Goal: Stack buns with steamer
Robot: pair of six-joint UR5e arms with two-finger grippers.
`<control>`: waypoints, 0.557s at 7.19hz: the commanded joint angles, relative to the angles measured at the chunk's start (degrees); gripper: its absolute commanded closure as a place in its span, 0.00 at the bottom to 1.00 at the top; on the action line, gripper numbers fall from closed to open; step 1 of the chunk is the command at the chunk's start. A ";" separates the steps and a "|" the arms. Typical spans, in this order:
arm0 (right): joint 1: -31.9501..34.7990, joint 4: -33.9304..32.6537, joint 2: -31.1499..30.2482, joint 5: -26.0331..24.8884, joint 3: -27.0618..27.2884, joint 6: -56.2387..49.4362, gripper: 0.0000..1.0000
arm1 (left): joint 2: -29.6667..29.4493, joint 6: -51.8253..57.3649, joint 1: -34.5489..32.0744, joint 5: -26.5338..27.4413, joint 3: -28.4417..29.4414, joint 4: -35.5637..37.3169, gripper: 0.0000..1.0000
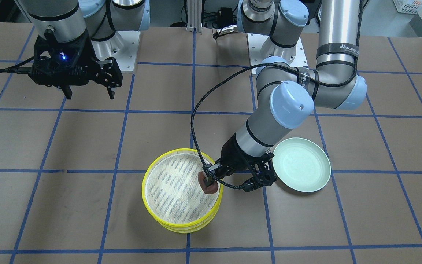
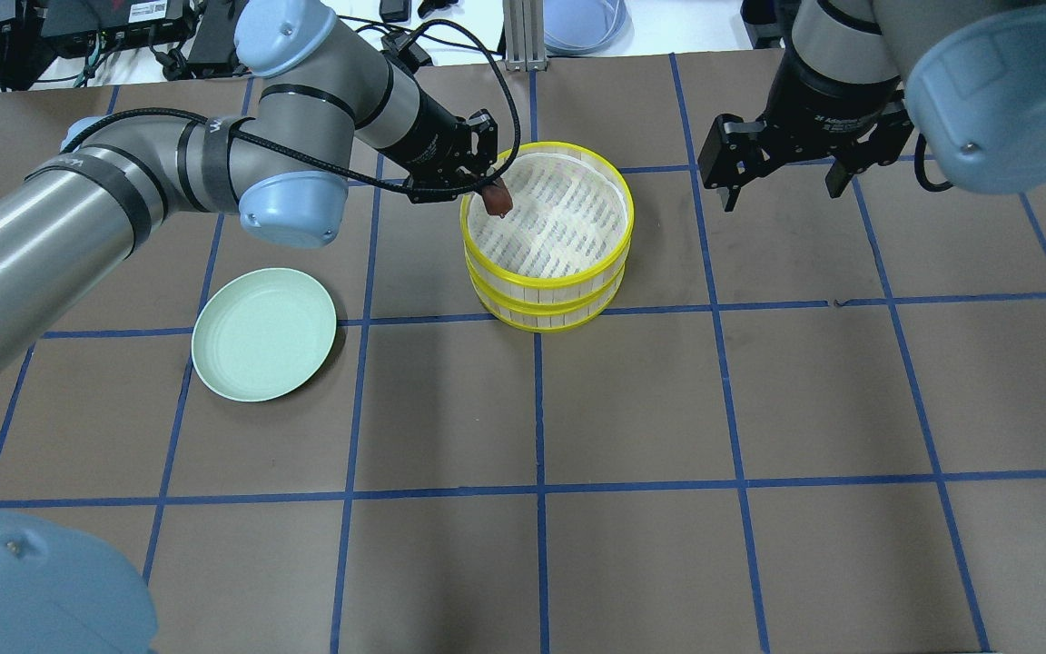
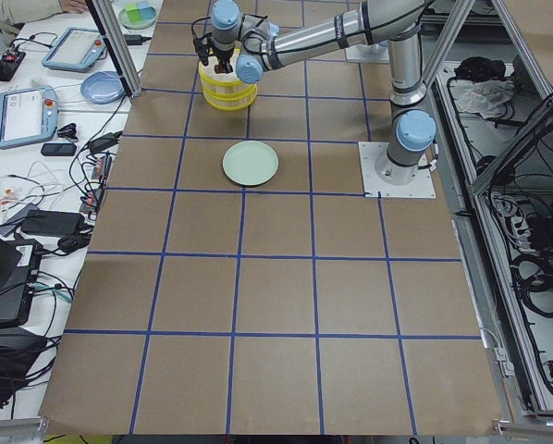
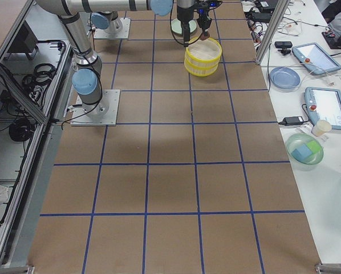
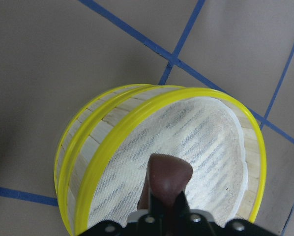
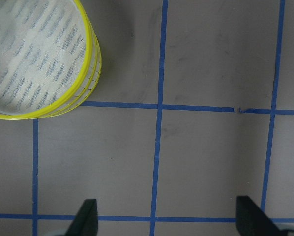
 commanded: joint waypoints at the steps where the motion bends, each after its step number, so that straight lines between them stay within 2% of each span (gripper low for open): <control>1: -0.39 -0.27 -0.56 0.14 0.06 -0.39 0.01 | -0.47 -0.57 -0.02 -0.05 -0.10 0.26 0.00; 4: -0.21 -0.45 -0.91 0.93 0.06 -0.21 0.01 | -0.48 -0.13 0.07 0.48 0.17 -0.36 0.00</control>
